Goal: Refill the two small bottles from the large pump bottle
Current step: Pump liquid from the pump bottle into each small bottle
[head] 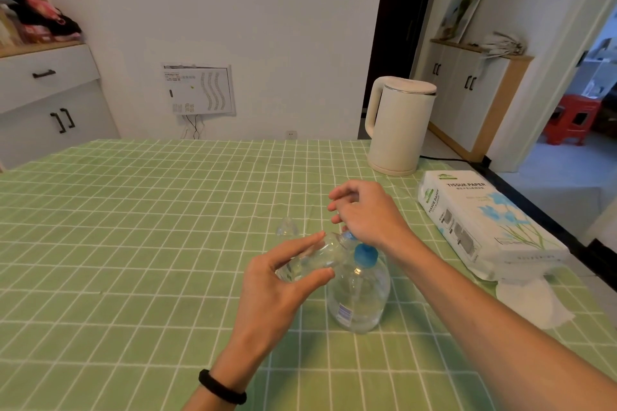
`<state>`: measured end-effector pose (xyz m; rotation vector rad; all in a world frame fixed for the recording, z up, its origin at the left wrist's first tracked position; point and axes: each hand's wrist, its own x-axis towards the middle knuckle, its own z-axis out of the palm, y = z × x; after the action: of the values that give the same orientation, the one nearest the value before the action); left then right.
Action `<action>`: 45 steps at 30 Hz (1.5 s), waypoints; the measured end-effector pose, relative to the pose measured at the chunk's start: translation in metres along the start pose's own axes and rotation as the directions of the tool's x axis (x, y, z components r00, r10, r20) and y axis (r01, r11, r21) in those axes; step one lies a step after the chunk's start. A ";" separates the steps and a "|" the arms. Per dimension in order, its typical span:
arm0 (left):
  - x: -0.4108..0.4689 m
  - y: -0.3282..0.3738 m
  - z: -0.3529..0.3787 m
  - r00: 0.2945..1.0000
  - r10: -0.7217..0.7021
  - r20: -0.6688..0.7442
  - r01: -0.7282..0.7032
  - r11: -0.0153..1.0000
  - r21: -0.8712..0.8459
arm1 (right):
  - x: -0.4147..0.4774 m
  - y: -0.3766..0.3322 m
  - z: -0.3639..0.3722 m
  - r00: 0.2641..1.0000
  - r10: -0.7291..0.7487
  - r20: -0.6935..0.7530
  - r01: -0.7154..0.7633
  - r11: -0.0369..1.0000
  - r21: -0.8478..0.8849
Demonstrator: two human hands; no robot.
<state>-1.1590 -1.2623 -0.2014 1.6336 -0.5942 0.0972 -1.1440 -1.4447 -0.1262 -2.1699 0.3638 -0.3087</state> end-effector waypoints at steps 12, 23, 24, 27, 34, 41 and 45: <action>-0.005 -0.007 0.004 1.000 -0.030 0.005 0.031 0.999 -0.031 | -0.002 0.011 0.006 0.999 0.036 0.024 -0.038 0.996 0.078; 0.000 0.001 0.000 1.000 0.003 0.000 -0.003 1.000 0.007 | 0.002 0.002 0.001 0.998 -0.058 0.005 0.058 0.997 0.045; 0.000 0.001 0.000 1.000 0.004 -0.001 -0.004 1.000 0.011 | 0.002 0.002 0.002 0.998 -0.056 0.005 0.056 0.997 0.048; -0.001 -0.002 0.001 1.000 -0.009 -0.004 0.009 1.000 -0.006 | 0.003 0.007 0.004 1.000 -0.024 0.006 0.023 0.997 0.075; -0.003 -0.009 0.003 0.999 -0.034 0.005 0.034 0.999 -0.005 | 0.000 0.015 0.008 1.000 0.007 0.013 -0.008 0.999 0.032; -0.005 -0.005 0.002 0.999 -0.035 0.007 0.035 0.999 0.004 | -0.003 0.014 0.008 1.000 -0.005 -0.006 0.005 0.998 0.062; -0.004 0.001 0.002 1.000 -0.018 -0.001 0.018 1.000 0.023 | -0.002 0.007 0.004 0.998 -0.052 -0.046 0.056 0.993 0.100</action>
<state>-1.1629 -1.2626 -0.2024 1.6609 -0.5793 0.0915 -1.1458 -1.4450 -0.1344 -2.0785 0.3075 -0.3966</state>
